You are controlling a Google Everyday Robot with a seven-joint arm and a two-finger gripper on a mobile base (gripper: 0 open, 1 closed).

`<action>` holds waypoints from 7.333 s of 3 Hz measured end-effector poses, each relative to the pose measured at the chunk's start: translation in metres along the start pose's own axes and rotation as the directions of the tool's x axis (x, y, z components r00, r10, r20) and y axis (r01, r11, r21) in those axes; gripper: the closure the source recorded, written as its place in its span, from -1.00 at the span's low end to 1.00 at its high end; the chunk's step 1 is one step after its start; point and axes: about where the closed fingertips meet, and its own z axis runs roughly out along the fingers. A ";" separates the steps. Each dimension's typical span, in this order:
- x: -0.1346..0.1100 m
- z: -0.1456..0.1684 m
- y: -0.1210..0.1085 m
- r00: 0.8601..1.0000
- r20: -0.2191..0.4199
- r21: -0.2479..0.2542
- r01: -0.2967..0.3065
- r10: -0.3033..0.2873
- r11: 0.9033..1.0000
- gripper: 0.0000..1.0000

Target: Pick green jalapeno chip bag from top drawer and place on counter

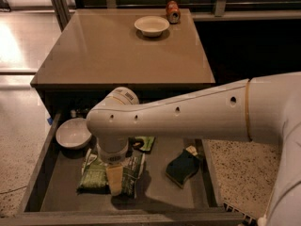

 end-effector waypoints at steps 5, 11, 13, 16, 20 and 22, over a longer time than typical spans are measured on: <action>0.020 0.049 0.013 0.998 0.041 -0.093 -0.035 0.039 0.995 0.11; 0.067 -0.059 0.029 0.993 0.030 0.106 -0.120 0.118 0.987 1.00; 0.069 -0.092 0.013 0.991 -0.003 0.161 -0.129 0.131 0.978 1.00; 0.066 -0.152 -0.043 0.982 -0.073 0.272 -0.149 0.175 0.951 1.00; 0.104 -0.228 -0.104 0.946 -0.095 0.425 -0.244 0.311 0.871 1.00; 0.120 -0.247 -0.118 0.928 -0.090 0.460 -0.282 0.360 0.842 1.00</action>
Offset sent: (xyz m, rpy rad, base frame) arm 0.0017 -0.0055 -0.0521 0.0187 0.1046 -0.0166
